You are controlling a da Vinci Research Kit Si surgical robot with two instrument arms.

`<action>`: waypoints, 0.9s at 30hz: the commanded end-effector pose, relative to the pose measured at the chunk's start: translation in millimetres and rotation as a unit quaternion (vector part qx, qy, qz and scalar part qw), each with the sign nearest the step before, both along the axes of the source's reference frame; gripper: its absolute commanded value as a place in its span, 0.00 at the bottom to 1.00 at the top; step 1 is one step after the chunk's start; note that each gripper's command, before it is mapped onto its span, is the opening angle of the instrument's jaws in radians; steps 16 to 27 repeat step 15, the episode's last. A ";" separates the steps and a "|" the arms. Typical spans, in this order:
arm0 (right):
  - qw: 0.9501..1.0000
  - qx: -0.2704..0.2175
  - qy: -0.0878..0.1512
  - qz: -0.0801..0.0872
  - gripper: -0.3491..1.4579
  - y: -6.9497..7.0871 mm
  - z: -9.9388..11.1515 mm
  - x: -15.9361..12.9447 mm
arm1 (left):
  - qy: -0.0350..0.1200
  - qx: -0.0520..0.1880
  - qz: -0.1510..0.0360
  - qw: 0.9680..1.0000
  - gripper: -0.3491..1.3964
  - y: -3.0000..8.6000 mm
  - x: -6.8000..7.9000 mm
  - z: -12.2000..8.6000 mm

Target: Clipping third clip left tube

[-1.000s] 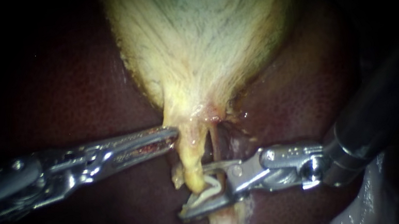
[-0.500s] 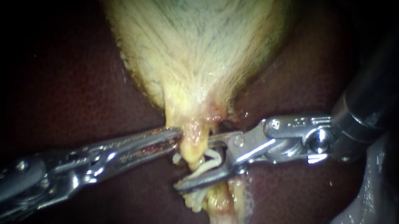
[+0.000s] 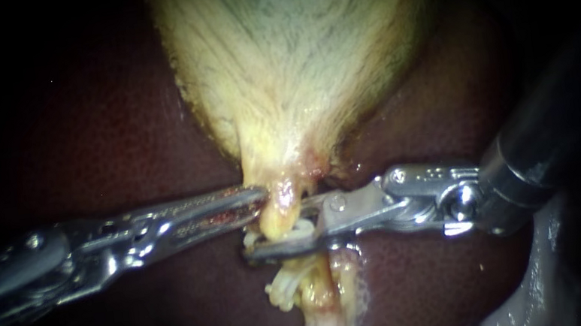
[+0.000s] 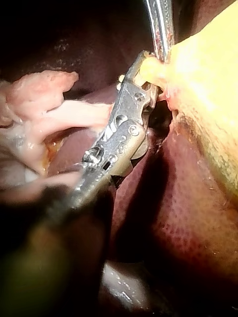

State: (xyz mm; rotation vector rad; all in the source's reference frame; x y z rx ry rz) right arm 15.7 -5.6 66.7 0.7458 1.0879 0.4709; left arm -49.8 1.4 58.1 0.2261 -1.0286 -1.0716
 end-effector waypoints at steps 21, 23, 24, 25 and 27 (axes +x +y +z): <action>1.000 -0.001 0.001 -0.003 0.00 -0.2 0.7 -0.2 | 0.000 0.000 0.000 1.000 0.00 0.0 0.0 0.0; 1.000 -0.001 0.001 -0.003 0.00 -0.2 0.7 -0.2 | 0.000 0.000 0.000 1.000 0.00 0.0 0.0 0.0; 1.000 -0.001 0.001 -0.003 0.00 -0.2 0.7 -0.2 | 0.000 0.000 0.000 1.000 0.00 0.0 0.0 0.0; 1.000 -0.001 0.001 -0.003 0.00 -0.2 0.7 -0.2 | 0.000 0.000 0.000 1.000 0.00 0.0 0.0 0.0; 1.000 -0.001 0.001 -0.003 0.00 -0.2 0.7 -0.2 | 0.000 0.000 0.000 1.000 0.00 0.0 0.0 0.0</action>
